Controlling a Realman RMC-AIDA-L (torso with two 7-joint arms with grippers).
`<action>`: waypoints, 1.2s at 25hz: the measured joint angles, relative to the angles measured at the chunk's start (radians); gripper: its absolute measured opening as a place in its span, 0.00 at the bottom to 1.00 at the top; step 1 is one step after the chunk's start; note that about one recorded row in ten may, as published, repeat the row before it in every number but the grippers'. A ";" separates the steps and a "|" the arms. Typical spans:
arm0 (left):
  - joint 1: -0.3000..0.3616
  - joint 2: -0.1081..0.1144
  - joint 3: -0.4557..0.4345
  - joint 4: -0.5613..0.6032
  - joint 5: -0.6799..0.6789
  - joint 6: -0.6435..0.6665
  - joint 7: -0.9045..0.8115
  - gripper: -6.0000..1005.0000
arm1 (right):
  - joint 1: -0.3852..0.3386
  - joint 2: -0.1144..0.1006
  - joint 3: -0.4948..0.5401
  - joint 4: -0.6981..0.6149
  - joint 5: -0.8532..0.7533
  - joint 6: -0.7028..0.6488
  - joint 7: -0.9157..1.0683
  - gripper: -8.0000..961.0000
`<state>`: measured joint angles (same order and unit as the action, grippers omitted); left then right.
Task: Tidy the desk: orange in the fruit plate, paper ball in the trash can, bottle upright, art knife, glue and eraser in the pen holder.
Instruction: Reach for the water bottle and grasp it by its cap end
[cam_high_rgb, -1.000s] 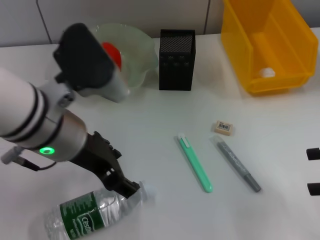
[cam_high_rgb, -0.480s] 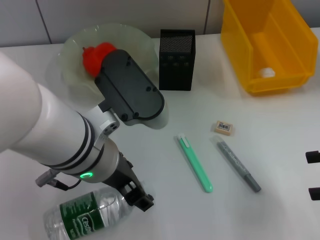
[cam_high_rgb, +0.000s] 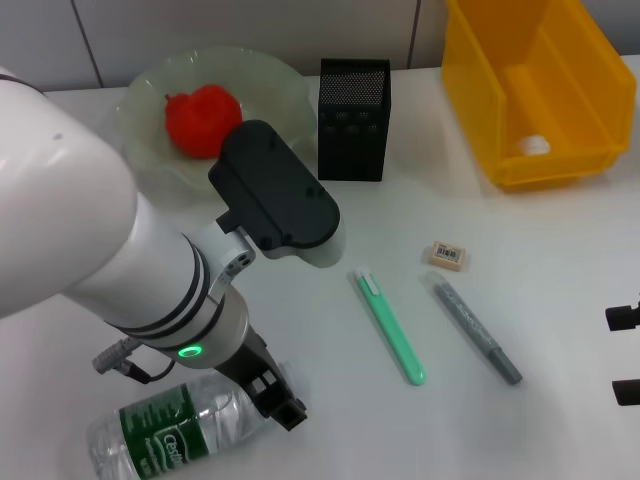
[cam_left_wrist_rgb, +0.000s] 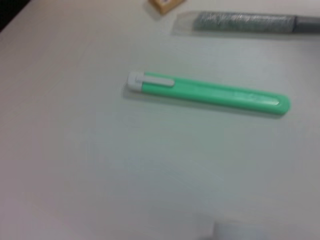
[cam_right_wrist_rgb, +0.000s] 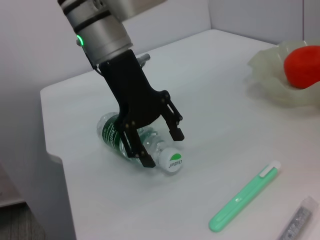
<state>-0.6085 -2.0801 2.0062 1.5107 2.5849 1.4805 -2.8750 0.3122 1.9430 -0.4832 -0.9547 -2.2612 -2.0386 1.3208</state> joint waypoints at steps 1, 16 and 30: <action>-0.006 0.000 0.000 -0.014 0.000 -0.002 -0.001 0.70 | 0.000 0.000 0.000 0.001 0.000 0.000 0.000 0.87; -0.037 0.000 0.024 -0.081 0.001 -0.013 -0.001 0.69 | 0.002 0.007 0.000 0.008 -0.006 0.000 -0.003 0.87; -0.058 0.000 0.029 -0.091 0.002 -0.007 0.003 0.61 | 0.003 0.014 0.000 0.008 -0.011 0.007 0.000 0.86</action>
<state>-0.6661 -2.0800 2.0356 1.4194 2.5865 1.4733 -2.8716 0.3156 1.9568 -0.4832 -0.9464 -2.2719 -2.0315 1.3208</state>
